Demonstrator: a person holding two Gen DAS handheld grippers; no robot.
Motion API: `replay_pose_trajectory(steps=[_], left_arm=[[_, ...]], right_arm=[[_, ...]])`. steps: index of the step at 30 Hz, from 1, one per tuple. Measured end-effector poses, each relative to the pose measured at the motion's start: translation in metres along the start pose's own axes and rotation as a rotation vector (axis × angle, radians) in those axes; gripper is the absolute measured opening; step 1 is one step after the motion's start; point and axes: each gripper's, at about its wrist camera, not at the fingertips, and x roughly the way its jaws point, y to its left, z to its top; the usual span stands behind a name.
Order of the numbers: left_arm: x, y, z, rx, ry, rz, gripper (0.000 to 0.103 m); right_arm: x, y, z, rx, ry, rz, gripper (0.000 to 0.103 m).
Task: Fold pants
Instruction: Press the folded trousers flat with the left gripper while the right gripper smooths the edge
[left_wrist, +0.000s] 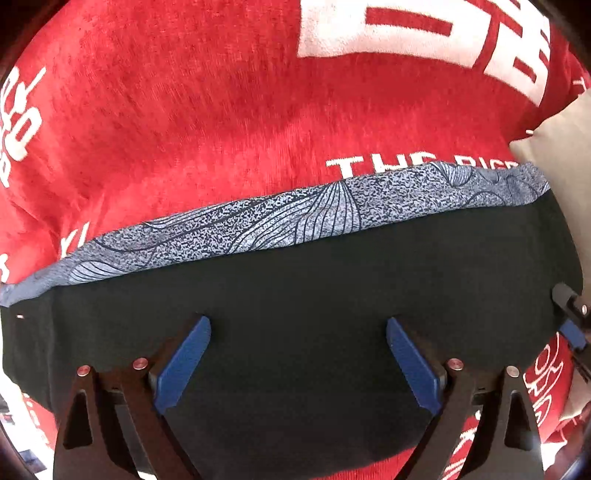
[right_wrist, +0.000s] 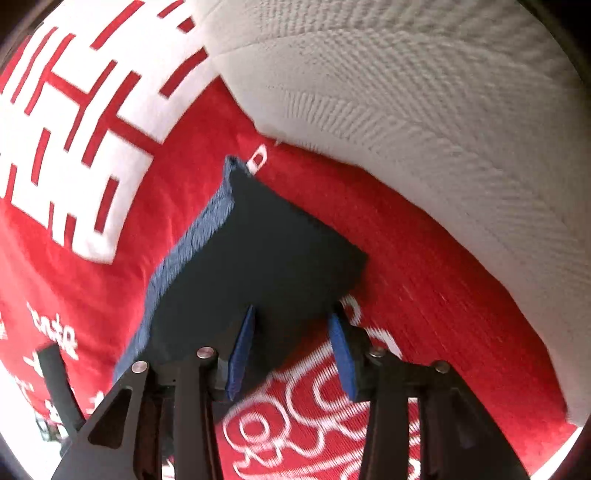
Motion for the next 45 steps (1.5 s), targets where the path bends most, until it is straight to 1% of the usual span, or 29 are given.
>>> replay_pose_trajectory(steps=[1, 2, 3, 5, 7, 8, 10, 11, 12, 13, 14, 15, 16, 18, 20, 21, 22, 24, 27, 28, 29, 30, 32, 35, 37, 38, 41, 43, 45], left_arm=[[0.001, 0.003, 0.000, -0.006, 0.005, -0.006, 0.101], [0.001, 0.005, 0.000, -0.014, 0.019, -0.008, 0.101], [-0.001, 0.006, 0.002, -0.019, 0.034, 0.000, 0.101], [-0.008, 0.008, 0.003, -0.014, 0.036, 0.015, 0.101], [-0.012, 0.005, 0.003, -0.001, 0.017, 0.025, 0.101], [-0.009, 0.002, 0.001, 0.004, 0.022, 0.028, 0.101], [-0.002, 0.000, -0.002, -0.010, 0.024, 0.028, 0.103], [-0.001, 0.001, -0.004, -0.030, 0.006, 0.021, 0.103], [-0.003, 0.003, -0.004, -0.039, 0.013, 0.014, 0.103], [-0.007, 0.002, -0.004, -0.038, 0.022, 0.012, 0.103], [-0.012, 0.004, -0.004, -0.023, 0.020, 0.024, 0.103], [-0.018, 0.008, -0.006, -0.006, 0.004, 0.049, 0.103], [-0.025, 0.012, -0.007, 0.004, -0.009, 0.063, 0.103], [-0.037, 0.031, -0.010, -0.003, -0.033, 0.081, 0.103], [-0.047, 0.062, -0.012, -0.042, -0.054, 0.118, 0.101], [-0.050, 0.076, -0.013, -0.064, -0.060, 0.142, 0.092], [-0.052, 0.099, -0.013, -0.106, -0.054, 0.168, 0.089], [-0.048, 0.133, -0.011, -0.180, -0.027, 0.184, 0.089], [-0.023, 0.182, -0.020, -0.273, 0.026, 0.199, 0.089], [-0.012, 0.194, -0.021, -0.294, 0.030, 0.170, 0.089], [-0.010, 0.198, -0.022, -0.312, 0.008, 0.137, 0.093], [-0.009, 0.205, -0.020, -0.317, -0.010, 0.134, 0.097], [-0.007, 0.210, -0.009, -0.283, -0.045, 0.132, 0.097], [0.001, 0.220, 0.013, -0.258, -0.020, 0.112, 0.097], [-0.013, 0.224, 0.015, -0.220, -0.042, 0.112, 0.096], [-0.023, 0.228, 0.011, -0.191, -0.059, 0.113, 0.096], [-0.045, 0.248, -0.015, -0.144, -0.067, 0.107, 0.096], [-0.054, 0.268, -0.038, -0.145, -0.061, 0.113, 0.096], [-0.051, 0.291, -0.061, -0.146, -0.033, 0.145, 0.096]], right_arm=[[0.002, 0.003, 0.003, 0.002, 0.007, -0.016, 0.037], [0.002, 0.007, 0.008, -0.011, 0.016, -0.050, 0.019], [-0.002, 0.010, 0.012, -0.020, 0.014, -0.034, 0.014], [-0.016, 0.019, 0.015, -0.069, -0.007, -0.023, 0.012], [-0.037, 0.034, 0.015, -0.174, -0.057, -0.030, 0.012], [-0.035, 0.041, 0.013, -0.203, -0.064, -0.043, 0.012], [-0.023, 0.039, 0.013, -0.237, -0.037, -0.090, 0.013], [-0.012, 0.032, 0.014, -0.235, 0.002, -0.119, 0.016], [-0.001, 0.023, 0.016, -0.224, 0.050, -0.138, 0.017], [-0.003, 0.019, 0.018, -0.212, 0.058, -0.126, 0.019], [-0.009, 0.020, 0.017, -0.218, 0.052, -0.111, 0.025], [-0.018, 0.023, 0.014, -0.247, 0.035, -0.119, 0.032], [-0.026, 0.026, 0.011, -0.271, 0.022, -0.134, 0.033], [-0.041, 0.027, 0.003, -0.296, 0.020, -0.152, 0.034], [-0.049, 0.025, -0.007, -0.299, 0.050, -0.152, 0.034], [-0.051, 0.026, -0.012, -0.300, 0.062, -0.154, 0.034], [-0.050, 0.027, -0.016, -0.302, 0.074, -0.155, 0.034], [-0.054, 0.027, -0.032, -0.309, 0.097, -0.153, 0.034], [-0.045, 0.043, -0.056, -0.329, 0.127, -0.147, 0.034], [-0.038, 0.050, -0.062, -0.332, 0.133, -0.145, 0.034], [-0.035, 0.056, -0.071, -0.334, 0.145, -0.139, 0.034], [-0.031, 0.061, -0.078, -0.335, 0.151, -0.135, 0.034], [-0.030, 0.074, -0.093, -0.343, 0.159, -0.111, 0.034], [-0.030, 0.091, -0.112, -0.355, 0.161, -0.078, 0.034], [-0.027, 0.108, -0.128, -0.347, 0.188, -0.009, 0.034], [-0.026, 0.114, -0.135, -0.343, 0.198, 0.023, 0.035], [-0.013, 0.140, -0.167, -0.313, 0.275, 0.159, 0.050], [0.003, 0.157, -0.194, -0.274, 0.348, 0.249, 0.051], [0.023, 0.173, -0.221, -0.229, 0.420, 0.316, 0.051]])
